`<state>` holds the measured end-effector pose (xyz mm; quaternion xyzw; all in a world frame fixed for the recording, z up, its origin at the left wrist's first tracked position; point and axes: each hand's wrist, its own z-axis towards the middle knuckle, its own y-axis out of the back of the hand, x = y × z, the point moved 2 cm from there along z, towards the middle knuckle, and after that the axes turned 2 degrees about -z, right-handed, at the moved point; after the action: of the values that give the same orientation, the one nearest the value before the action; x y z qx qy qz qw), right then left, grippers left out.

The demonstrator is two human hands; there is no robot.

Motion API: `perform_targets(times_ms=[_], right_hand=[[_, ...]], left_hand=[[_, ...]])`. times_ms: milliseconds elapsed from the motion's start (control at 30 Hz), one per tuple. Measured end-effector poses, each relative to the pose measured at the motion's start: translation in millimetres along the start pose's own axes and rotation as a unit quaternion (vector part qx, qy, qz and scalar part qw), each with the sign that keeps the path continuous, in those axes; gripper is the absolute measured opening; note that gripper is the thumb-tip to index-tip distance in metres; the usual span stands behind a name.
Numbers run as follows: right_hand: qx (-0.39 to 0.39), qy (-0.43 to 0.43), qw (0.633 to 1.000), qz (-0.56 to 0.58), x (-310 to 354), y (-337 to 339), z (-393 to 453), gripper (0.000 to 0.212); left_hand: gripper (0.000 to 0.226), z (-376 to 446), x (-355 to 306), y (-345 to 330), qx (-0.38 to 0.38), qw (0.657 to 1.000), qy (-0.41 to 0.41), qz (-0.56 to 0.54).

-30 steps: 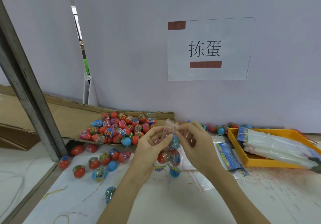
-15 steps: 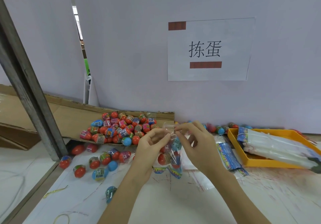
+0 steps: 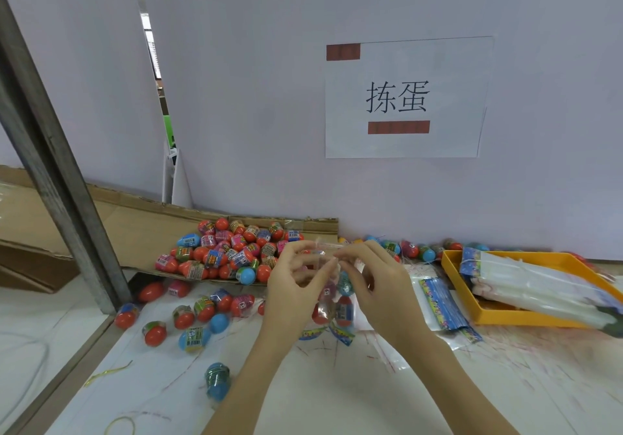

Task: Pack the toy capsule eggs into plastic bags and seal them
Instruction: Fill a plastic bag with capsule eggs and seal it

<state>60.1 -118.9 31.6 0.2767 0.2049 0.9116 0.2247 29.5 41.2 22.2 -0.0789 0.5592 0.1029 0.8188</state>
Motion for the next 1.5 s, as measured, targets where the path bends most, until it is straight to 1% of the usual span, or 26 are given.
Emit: perform_targets(times_ms=[100, 233, 333, 400, 500, 600, 667, 733, 800, 900, 1033, 1067, 1133, 1200, 1333, 1500], right_hand=[[0.011, -0.009, 0.999, 0.03, 1, -1, -1, 0.016], [0.009, -0.045, 0.998, 0.04, 3, -3, -2, 0.018], [0.007, -0.05, 0.998, 0.021, 4, -1, -3, 0.019], [0.012, -0.053, 0.998, 0.041, 3, -1, -3, 0.021], [0.035, -0.067, 0.992, 0.105, 1, -2, -1, 0.029], [0.045, -0.064, 0.987, 0.142, 2, -2, 0, 0.032], [0.031, -0.067, 0.989, 0.125, 3, -1, -1, 0.025], [0.0, -0.066, 0.994, 0.086, 4, 1, 0, 0.016], [-0.017, -0.044, 0.998, 0.043, 6, 2, 1, 0.018], [-0.008, -0.018, 1.0, -0.001, 8, 1, 0, 0.014], [-0.003, -0.058, 0.998, 0.011, 9, -1, 0, 0.02], [-0.001, -0.05, 0.999, 0.009, 10, -1, 0, 0.018], [0.003, -0.007, 0.999, -0.037, 11, -1, -2, 0.012], [-0.01, 0.014, 0.997, -0.076, 11, -1, -2, 0.012], [-0.037, 0.007, 0.996, -0.077, 11, 2, -1, 0.018], [-0.045, 0.04, 0.995, -0.086, 8, 6, 1, 0.021]], left_hand=[[0.024, 0, 1, -2, 0.012, 1.0, -0.024, 0.011], [0.022, -2, 1, -5, 0.022, 0.999, -0.027, -0.004], [0.019, -4, 1, -7, 0.019, 0.999, -0.039, 0.02], [0.021, -6, -1, -9, 0.018, 0.997, -0.055, 0.048], [0.029, -7, -4, -9, 0.023, 0.994, -0.065, 0.084], [0.03, -7, -6, -9, 0.036, 0.994, -0.063, 0.078], [0.029, -6, -6, -8, 0.037, 0.997, -0.052, 0.054], [0.029, -5, -5, -7, 0.03, 0.997, -0.044, 0.047], [0.031, -6, -4, -6, 0.023, 0.998, -0.036, 0.041], [0.032, -5, -4, -6, 0.02, 0.998, -0.039, 0.045], [0.032, -2, -5, -2, 0.0, 0.998, -0.049, 0.047], [0.033, -2, -6, -1, 0.002, 0.998, -0.05, 0.048], [0.036, -3, -7, -2, 0.011, 0.998, -0.047, 0.047], [0.037, -3, -9, -3, 0.02, 0.998, -0.042, 0.041], [0.029, -4, -11, -3, 0.025, 0.998, -0.045, 0.042], [0.017, -2, -7, 1, 0.008, 0.999, -0.037, 0.034]])
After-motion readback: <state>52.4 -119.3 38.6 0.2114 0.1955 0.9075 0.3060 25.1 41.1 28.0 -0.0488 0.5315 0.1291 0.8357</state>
